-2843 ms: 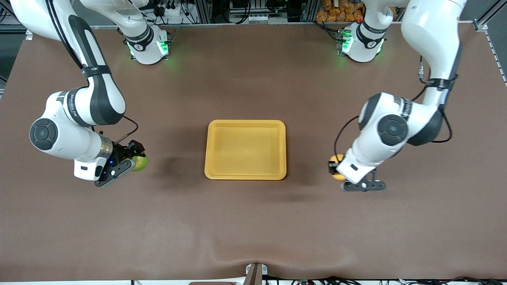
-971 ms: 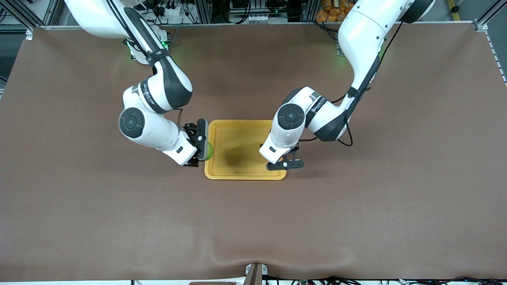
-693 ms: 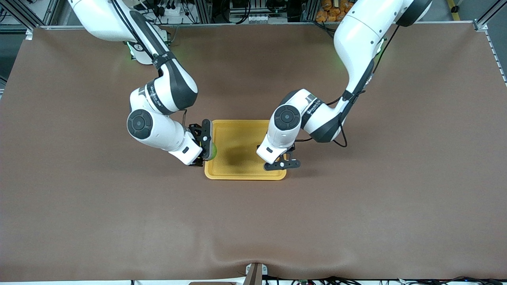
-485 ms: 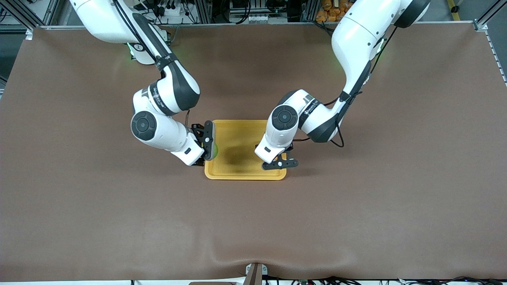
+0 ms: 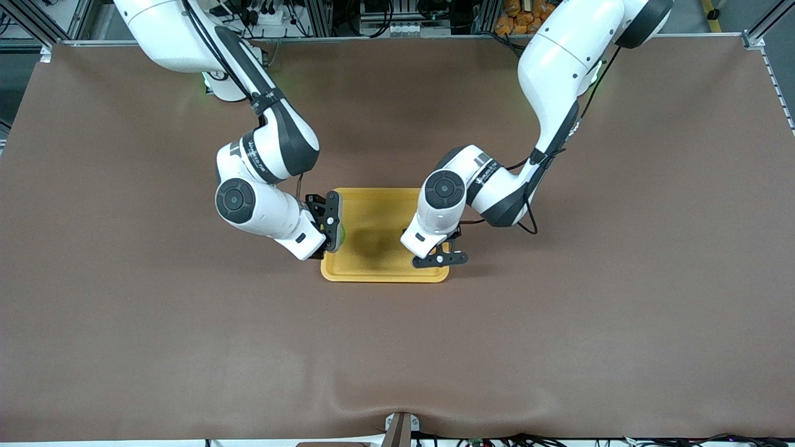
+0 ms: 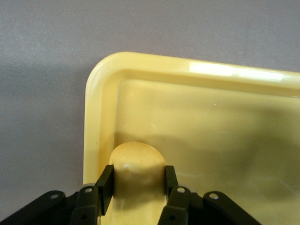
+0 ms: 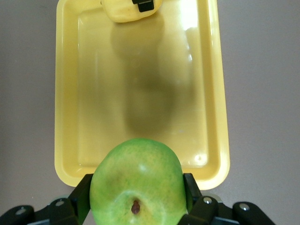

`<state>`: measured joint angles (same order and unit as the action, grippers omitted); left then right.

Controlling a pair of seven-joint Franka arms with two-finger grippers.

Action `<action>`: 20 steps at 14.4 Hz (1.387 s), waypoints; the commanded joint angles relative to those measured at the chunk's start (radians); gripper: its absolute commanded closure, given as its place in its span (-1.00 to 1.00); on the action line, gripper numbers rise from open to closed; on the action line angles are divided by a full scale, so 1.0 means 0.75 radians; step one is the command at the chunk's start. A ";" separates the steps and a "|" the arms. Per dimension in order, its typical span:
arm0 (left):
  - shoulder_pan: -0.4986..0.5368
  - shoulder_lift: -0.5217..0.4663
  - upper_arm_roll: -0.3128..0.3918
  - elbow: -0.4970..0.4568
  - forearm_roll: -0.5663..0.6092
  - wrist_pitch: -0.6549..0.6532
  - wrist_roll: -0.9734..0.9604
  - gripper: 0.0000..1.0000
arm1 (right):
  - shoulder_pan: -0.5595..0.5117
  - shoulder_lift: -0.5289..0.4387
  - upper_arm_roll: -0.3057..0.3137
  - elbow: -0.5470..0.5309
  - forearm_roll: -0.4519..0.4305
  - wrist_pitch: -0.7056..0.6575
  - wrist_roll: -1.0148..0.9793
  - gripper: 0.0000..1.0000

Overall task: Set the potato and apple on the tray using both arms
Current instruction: 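Lower the potato into the tray and open the left gripper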

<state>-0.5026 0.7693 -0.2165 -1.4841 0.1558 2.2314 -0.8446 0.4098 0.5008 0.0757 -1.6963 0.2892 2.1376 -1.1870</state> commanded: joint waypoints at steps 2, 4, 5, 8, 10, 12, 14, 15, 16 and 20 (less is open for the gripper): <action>-0.015 0.038 0.010 0.038 0.034 -0.005 -0.027 0.69 | 0.043 0.005 -0.015 -0.031 -0.009 0.068 0.026 1.00; -0.015 0.044 0.010 0.038 0.034 -0.005 -0.027 0.37 | 0.047 0.025 -0.015 -0.033 -0.009 0.081 0.026 1.00; -0.013 0.044 0.010 0.038 0.034 -0.003 -0.027 0.14 | 0.051 0.032 -0.015 -0.033 -0.009 0.085 0.026 1.00; -0.007 0.046 0.012 0.038 0.034 -0.001 -0.025 -1.00 | 0.073 0.068 -0.015 -0.035 -0.009 0.124 0.026 1.00; -0.015 0.040 0.012 0.040 0.082 -0.001 -0.017 -1.00 | 0.104 0.095 -0.015 -0.057 -0.009 0.191 0.028 1.00; -0.001 0.011 0.012 0.042 0.119 -0.009 -0.017 -1.00 | 0.120 0.103 -0.015 -0.096 -0.009 0.261 0.042 1.00; 0.018 -0.032 0.012 0.042 0.120 -0.020 -0.015 -1.00 | 0.120 0.103 -0.019 -0.113 -0.009 0.267 0.045 1.00; 0.034 -0.058 0.010 0.042 0.122 -0.036 -0.009 -1.00 | 0.118 0.103 -0.021 -0.123 -0.009 0.269 0.045 1.00; 0.056 -0.083 0.010 0.042 0.124 -0.058 -0.001 -1.00 | 0.118 0.103 -0.021 -0.131 -0.011 0.271 0.045 1.00; 0.152 -0.199 0.004 0.042 0.099 -0.138 0.111 -1.00 | 0.135 0.120 -0.023 -0.133 -0.013 0.287 0.045 1.00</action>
<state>-0.4195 0.6789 -0.2056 -1.4364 0.2253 2.1675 -0.7958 0.4947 0.5932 0.0670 -1.7833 0.2885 2.3344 -1.1684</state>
